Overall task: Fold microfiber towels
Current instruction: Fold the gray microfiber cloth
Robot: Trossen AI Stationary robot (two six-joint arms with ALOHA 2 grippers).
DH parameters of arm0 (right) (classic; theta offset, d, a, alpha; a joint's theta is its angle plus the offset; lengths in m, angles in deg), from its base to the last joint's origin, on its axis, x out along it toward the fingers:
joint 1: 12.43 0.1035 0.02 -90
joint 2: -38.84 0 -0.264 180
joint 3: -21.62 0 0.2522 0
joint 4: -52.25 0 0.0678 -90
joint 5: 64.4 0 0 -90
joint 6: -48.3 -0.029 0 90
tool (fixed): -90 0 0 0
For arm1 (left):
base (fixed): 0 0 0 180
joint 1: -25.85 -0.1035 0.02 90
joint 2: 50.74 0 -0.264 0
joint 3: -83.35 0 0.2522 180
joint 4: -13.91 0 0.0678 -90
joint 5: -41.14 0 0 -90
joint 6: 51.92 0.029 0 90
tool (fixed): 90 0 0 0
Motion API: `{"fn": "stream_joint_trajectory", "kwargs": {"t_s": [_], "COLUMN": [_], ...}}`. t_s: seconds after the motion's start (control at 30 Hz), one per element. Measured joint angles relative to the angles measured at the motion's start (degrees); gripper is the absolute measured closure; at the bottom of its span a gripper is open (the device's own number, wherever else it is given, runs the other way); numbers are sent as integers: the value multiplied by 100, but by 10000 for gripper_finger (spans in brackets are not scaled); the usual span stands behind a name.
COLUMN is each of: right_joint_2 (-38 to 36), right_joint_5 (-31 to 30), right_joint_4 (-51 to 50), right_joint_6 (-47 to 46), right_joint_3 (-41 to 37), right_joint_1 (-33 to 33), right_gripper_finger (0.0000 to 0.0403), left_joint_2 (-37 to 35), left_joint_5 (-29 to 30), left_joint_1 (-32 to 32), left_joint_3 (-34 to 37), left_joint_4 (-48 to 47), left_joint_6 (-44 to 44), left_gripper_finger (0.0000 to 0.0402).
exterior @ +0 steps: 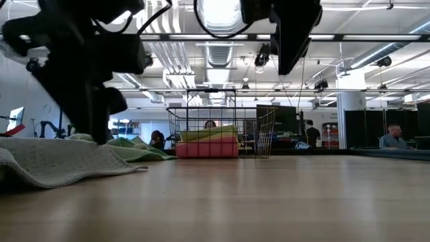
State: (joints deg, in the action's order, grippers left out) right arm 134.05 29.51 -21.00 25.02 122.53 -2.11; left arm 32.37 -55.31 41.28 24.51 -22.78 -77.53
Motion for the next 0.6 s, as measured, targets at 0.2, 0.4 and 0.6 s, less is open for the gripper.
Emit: {"fn": "stream_joint_trajectory", "kwargs": {"t_s": [0.2,0.4,0.6], "right_joint_2": [-401,-774,-1082], "right_joint_5": [-163,-309,-314], "right_joint_4": [0,-30,-26], "right_joint_6": [-124,96,321], "right_joint_3": [0,0,2], "right_joint_1": [21,18,18], "right_gripper_finger": [282,282,282], "left_joint_2": [566,959,1053], "left_joint_5": [269,470,760], "left_joint_1": [191,180,158], "left_joint_3": [0,-33,-13], "left_joint_4": [13,194,1104], "left_joint_6": [-119,-285,-50], "left_gripper_finger": [226,226,226]}}
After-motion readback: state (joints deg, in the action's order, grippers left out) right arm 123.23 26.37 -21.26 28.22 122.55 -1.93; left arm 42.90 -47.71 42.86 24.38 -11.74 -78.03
